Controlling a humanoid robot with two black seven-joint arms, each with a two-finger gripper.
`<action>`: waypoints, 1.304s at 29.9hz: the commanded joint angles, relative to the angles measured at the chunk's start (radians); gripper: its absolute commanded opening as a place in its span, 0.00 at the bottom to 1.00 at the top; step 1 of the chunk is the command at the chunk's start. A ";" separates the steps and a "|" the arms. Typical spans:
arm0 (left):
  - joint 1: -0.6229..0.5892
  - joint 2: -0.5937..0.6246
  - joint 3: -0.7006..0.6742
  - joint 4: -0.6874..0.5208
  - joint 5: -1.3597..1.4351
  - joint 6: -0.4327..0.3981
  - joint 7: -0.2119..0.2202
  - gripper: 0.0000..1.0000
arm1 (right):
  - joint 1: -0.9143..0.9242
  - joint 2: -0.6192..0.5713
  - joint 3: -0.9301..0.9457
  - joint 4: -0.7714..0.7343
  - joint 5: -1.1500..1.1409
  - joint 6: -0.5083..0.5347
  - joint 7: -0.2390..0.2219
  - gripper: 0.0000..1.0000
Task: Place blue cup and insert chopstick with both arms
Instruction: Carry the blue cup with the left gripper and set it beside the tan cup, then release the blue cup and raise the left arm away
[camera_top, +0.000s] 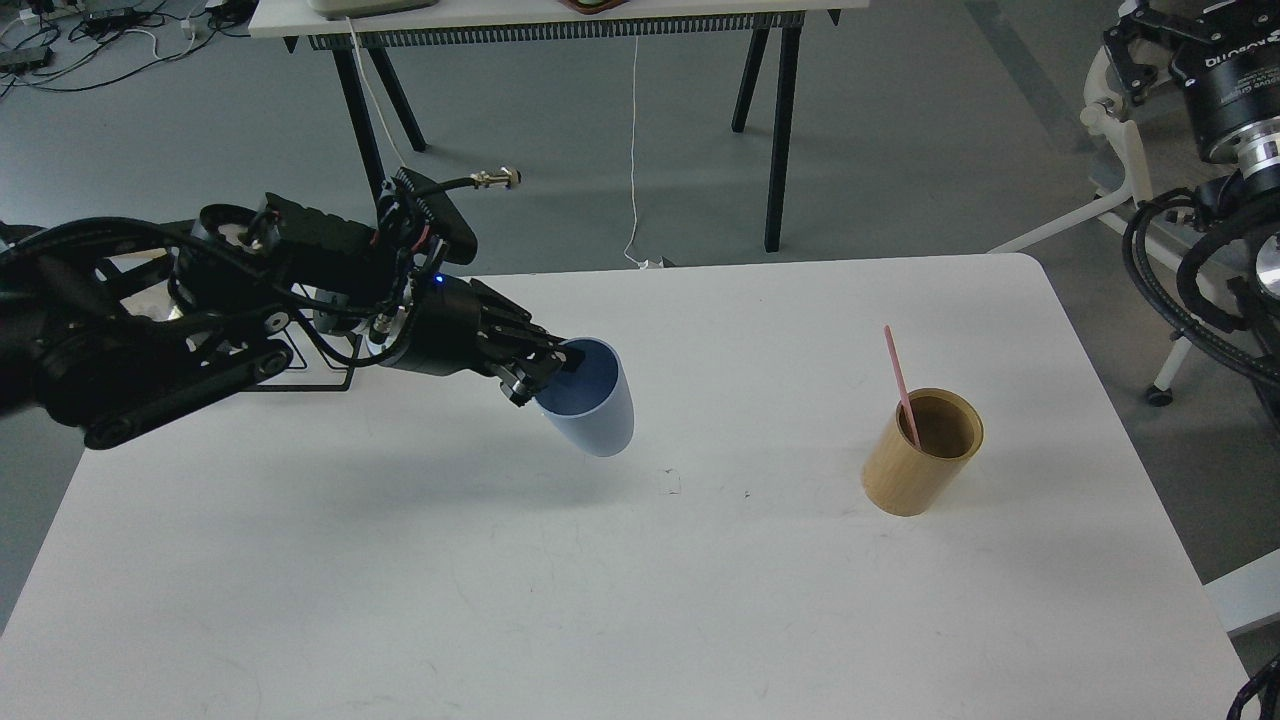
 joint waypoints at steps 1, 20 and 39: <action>0.001 -0.126 -0.002 0.056 0.090 -0.024 0.000 0.05 | -0.005 -0.003 0.000 -0.002 0.000 0.000 0.000 0.99; 0.058 -0.510 0.008 0.340 0.263 -0.024 0.054 0.08 | -0.011 -0.029 0.015 0.001 0.002 0.000 0.003 0.99; 0.084 -0.483 -0.053 0.329 0.245 -0.024 0.045 0.71 | -0.017 -0.052 0.015 0.010 0.002 0.000 0.003 0.99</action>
